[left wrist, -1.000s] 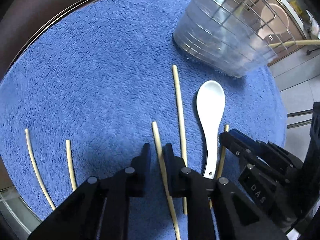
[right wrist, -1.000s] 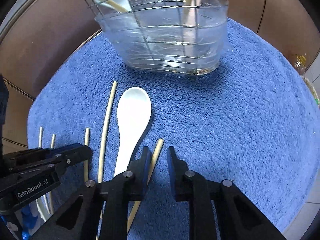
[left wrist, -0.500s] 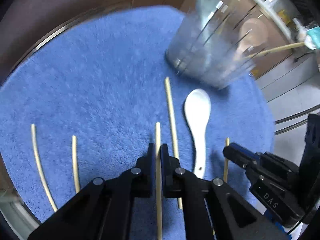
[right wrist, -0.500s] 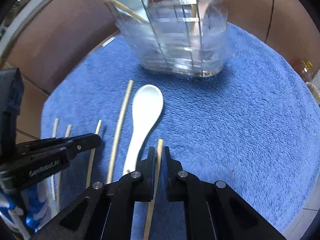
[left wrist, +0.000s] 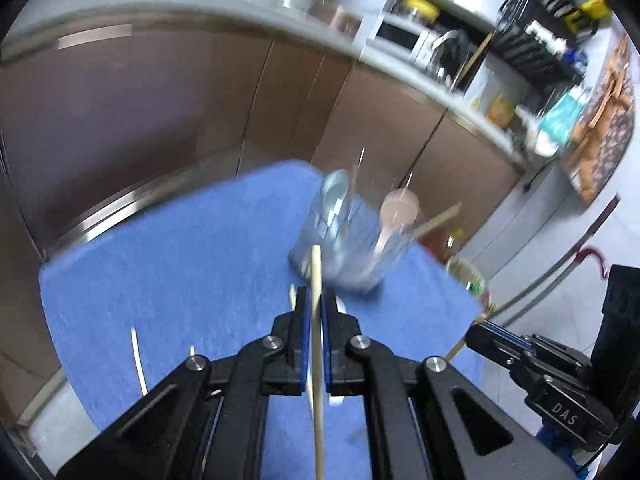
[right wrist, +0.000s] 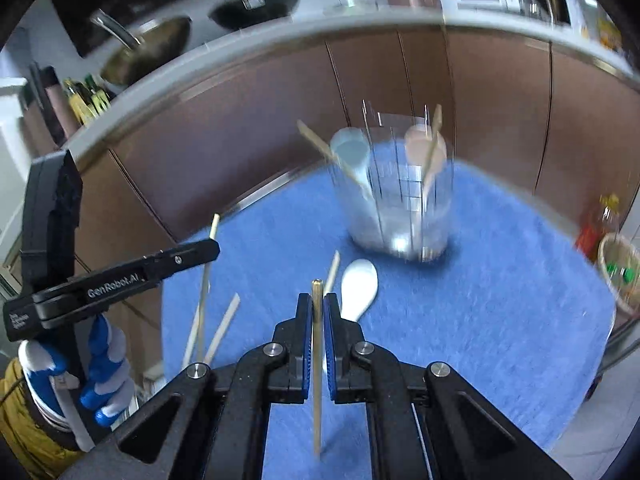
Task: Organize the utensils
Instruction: 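Lift both chopsticks and lower them upright into the holder, then open both tools and withdraw them from the holder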
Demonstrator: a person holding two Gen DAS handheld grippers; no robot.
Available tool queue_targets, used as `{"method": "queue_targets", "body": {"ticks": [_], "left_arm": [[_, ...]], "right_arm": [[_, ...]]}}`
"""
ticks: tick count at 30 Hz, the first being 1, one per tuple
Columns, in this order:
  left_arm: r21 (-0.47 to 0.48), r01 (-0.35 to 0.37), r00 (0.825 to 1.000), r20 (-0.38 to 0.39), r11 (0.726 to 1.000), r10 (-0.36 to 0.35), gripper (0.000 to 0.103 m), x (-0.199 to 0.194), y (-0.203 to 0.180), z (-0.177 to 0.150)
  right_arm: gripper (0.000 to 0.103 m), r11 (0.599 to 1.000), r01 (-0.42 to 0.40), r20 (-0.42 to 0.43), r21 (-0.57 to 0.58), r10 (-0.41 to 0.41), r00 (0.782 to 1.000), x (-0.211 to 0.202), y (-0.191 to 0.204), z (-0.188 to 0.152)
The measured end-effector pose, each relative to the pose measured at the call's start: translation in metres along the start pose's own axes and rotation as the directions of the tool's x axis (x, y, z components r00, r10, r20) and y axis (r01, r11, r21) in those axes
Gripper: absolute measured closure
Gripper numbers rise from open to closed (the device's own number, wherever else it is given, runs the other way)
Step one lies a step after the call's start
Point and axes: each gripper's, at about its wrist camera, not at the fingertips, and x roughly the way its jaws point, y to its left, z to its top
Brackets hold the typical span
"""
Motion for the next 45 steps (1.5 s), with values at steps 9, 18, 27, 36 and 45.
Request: {"method": "queue_targets", "body": {"ticks": [9,18,27,36,45], "left_arm": [[0.021,0.07,0.951,0.301,0.997,-0.073,0.099,-0.033,-0.037,0.104],[0.021,0.03,0.908,0.418,0.999,-0.036,0.099,0.028,-0.067,0.157],[-0.036,-0.06,0.9,0.429,0.998,0.069,0.098,0.121,-0.061,0.137],[0.01,-0.079,0.915,0.398,0.997,0.069,0.097,0.142,-0.049,0.115],[0.08,-0.028,0.912,0.41,0.996,-0.008,0.095,0.079,-0.047,0.112]], "right_arm": [[0.097,0.996,0.083,0.303,-0.039,-0.068,0.95,-0.051,0.009,0.093],[0.097,0.985,0.167,0.377,-0.045,-0.138,0.916,-0.02,-0.015,0.139],[0.097,0.977,0.212,0.332,-0.018,-0.194,0.923,0.038,-0.056,0.126],[0.093,0.979,0.202,0.287,-0.003,-0.193,0.938,0.055,-0.074,0.101],[0.064,0.976,0.218,0.338,0.008,-0.208,0.918,0.013,-0.059,0.096]]}}
